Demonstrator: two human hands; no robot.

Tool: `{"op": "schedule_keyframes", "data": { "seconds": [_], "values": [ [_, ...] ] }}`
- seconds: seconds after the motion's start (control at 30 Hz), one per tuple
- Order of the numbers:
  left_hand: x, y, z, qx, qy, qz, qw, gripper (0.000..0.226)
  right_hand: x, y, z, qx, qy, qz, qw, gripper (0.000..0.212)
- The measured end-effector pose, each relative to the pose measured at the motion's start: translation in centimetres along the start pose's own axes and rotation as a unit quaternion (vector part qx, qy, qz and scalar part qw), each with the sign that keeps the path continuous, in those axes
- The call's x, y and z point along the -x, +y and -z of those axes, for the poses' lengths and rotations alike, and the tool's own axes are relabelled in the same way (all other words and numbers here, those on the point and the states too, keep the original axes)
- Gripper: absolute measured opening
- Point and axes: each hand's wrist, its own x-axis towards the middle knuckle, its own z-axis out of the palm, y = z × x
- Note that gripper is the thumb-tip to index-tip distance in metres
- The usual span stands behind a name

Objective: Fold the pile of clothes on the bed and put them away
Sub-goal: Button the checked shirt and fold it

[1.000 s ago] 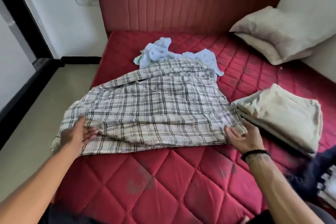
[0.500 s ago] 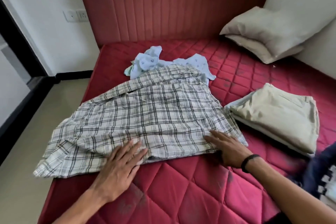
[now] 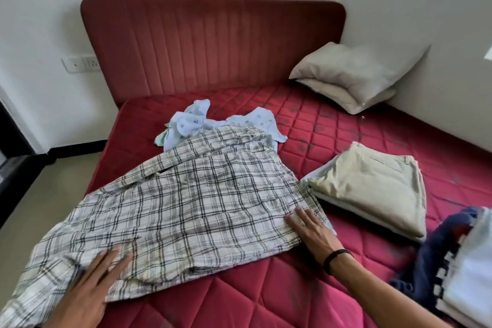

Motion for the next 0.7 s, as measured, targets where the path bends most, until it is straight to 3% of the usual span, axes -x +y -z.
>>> {"op": "schedule_keyframes", "data": {
  "seconds": [0.07, 0.17, 0.23, 0.37, 0.43, 0.53, 0.57, 0.6, 0.7],
  "values": [
    [-0.2, -0.5, 0.3, -0.028, -0.004, -0.051, 0.998, 0.107, 0.2, -0.3, 0.8, -0.004, 0.043, 0.011, 0.999, 0.063],
    [-0.2, -0.8, 0.9, -0.064, -0.011, -0.106, 0.992, 0.082, 1.2, -0.8, 3.3, -0.006, -0.032, -0.002, 0.999, 0.061],
    [0.4, -2.0, 0.2, -0.065, -0.016, -0.116, 0.991, 0.063, 2.6, -1.1, 4.2, 0.000, -0.043, -0.002, 0.999, 0.063],
    [4.3, 0.3, 1.8, -0.043, -0.062, -0.143, 0.987, 0.091, 5.6, -1.1, 4.6, 0.014, -0.055, 0.013, 0.998, 0.053],
    [6.1, 2.6, 5.2, -0.032, -0.102, -0.113, 0.988, 0.096, 6.8, -1.0, 4.8, 0.010, -0.069, 0.000, 0.998, 0.051],
    [9.0, 3.9, 6.7, -0.053, -0.184, -0.075, 0.979, 0.120, 7.9, -0.1, 4.1, 0.022, -0.115, -0.009, 0.993, 0.049],
    [9.6, 4.1, 6.9, -0.051, -0.199, -0.068, 0.976, 0.118, 7.6, 0.9, 3.1, 0.044, -0.127, -0.002, 0.991, 0.048],
    [10.1, 4.0, 6.8, -0.032, -0.152, -0.071, 0.985, 0.111, 7.9, 1.2, 3.0, 0.065, -0.131, 0.008, 0.989, 0.047],
    [10.8, 4.9, 7.7, 0.011, -0.203, -0.047, 0.978, 0.098, 9.7, -0.5, 4.8, 0.080, -0.132, 0.023, 0.988, 0.045]
  ]
}}
